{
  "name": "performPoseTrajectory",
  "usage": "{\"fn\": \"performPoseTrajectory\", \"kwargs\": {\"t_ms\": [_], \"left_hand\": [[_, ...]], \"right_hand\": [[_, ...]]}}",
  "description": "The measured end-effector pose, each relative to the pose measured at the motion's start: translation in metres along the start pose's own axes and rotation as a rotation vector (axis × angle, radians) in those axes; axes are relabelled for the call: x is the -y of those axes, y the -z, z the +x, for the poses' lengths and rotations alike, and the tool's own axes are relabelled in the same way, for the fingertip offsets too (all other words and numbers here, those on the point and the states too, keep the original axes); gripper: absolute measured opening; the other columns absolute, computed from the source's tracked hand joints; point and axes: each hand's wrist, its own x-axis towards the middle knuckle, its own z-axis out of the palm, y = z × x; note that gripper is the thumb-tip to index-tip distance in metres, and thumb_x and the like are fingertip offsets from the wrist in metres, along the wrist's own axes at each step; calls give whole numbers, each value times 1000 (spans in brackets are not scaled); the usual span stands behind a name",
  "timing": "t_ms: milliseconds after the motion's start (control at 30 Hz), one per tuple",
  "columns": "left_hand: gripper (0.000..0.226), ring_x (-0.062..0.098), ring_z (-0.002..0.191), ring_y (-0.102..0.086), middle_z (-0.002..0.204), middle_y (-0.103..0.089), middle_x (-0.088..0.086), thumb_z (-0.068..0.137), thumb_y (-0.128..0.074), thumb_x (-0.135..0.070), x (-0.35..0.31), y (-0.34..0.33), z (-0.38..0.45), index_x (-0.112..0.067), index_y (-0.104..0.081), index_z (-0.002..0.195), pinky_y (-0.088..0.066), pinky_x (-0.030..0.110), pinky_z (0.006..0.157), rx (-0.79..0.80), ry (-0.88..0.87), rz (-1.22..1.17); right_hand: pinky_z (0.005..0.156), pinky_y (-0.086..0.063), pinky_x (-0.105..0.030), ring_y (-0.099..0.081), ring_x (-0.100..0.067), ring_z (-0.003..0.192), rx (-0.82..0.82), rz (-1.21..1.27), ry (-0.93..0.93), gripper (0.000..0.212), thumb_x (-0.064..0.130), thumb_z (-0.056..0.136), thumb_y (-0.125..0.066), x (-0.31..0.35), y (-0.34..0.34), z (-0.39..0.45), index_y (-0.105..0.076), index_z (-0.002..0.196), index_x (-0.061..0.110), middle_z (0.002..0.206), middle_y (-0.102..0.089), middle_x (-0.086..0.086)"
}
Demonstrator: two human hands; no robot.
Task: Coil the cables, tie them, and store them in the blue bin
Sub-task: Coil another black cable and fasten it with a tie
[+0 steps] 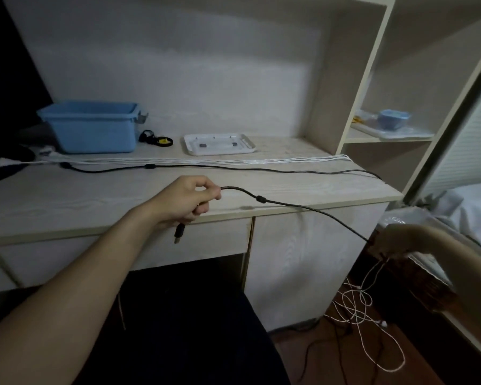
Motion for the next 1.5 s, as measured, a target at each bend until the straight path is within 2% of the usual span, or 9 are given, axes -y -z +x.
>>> {"fn": "performPoseTrajectory", "kwargs": {"t_ms": [200, 367, 500, 633, 800, 1000, 1167, 1400, 1500], "left_hand": [[24, 10, 36, -20, 47, -34, 0, 96, -57, -30, 33, -44, -29, -7, -66, 97, -11, 24, 41, 138, -16, -260], [35, 6, 30, -21, 46, -36, -1, 88, -61, -33, 82, -90, -50, 1, -65, 95, -11, 20, 36, 154, 76, -507], [36, 7, 32, -22, 47, -34, -1, 93, -59, -32, 102, -102, -60, 4, -62, 98, -11, 21, 35, 22, 116, -673], [40, 9, 36, -23, 50, -33, 0, 88, -62, -40, 115, -105, -68, -1, -62, 91, -12, 23, 38, -49, 172, -550], [41, 10, 42, -19, 55, -24, 0, 100, -50, -44, 123, -108, -87, -15, -52, 71, -10, 25, 42, 352, 383, -438], [23, 6, 39, -19, 54, -23, -6, 93, -48, -28, 135, -126, -80, -12, -52, 77, -12, 21, 38, 38, 304, -1089], [33, 9, 47, -25, 60, -30, -5, 105, -31, -23, 129, -120, -69, -10, -56, 88, -24, 23, 48, -258, 126, -1440], [24, 12, 63, -41, 73, -46, 0, 105, -36, -11, 134, -121, -67, -3, -58, 109, -35, 27, 66, -431, 45, -1134], [24, 12, 66, -44, 80, -51, 3, 105, -40, -9, 142, -130, -69, -3, -63, 109, -41, 27, 68, -475, 87, -852]], "right_hand": [[106, -46, -46, -68, -16, 103, 270, 287, 493, 15, 15, 97, -59, 81, -93, -37, -67, 110, 13, 107, -73, -3], [96, -51, -45, -66, -34, 98, 526, 799, 843, 21, 18, 95, -60, 138, -150, -74, -64, 109, 2, 102, -67, -21], [69, -48, -37, -57, -21, 63, 659, 978, 840, 24, 24, 98, -52, 157, -163, -95, -64, 104, 3, 78, -60, -12], [50, -23, -26, -23, -14, 52, 531, 1002, 788, 43, 40, 99, -49, 142, -154, -94, -63, 102, -1, 61, -38, -2], [45, -19, -24, -24, -12, 44, 258, 1000, 764, 29, 26, 91, -65, 115, -181, -75, -64, 87, -3, 53, -34, -1], [45, -35, -24, -42, -15, 46, 128, 836, 680, 41, 44, 86, -66, 107, -220, -44, -67, 83, 3, 63, -58, -6], [51, -42, -22, -50, -11, 49, 94, 765, 783, 34, 28, 102, -51, 120, -229, -48, -67, 98, -1, 65, -62, -2], [86, -44, -33, -52, -27, 104, 90, -220, 950, 31, 16, 102, -45, 149, -238, -83, -57, 130, 9, 119, -52, -15], [76, -42, -33, -53, -29, 90, 92, -326, 1059, 38, 11, 97, -49, 159, -251, -106, -50, 135, 15, 117, -42, -9]]}}
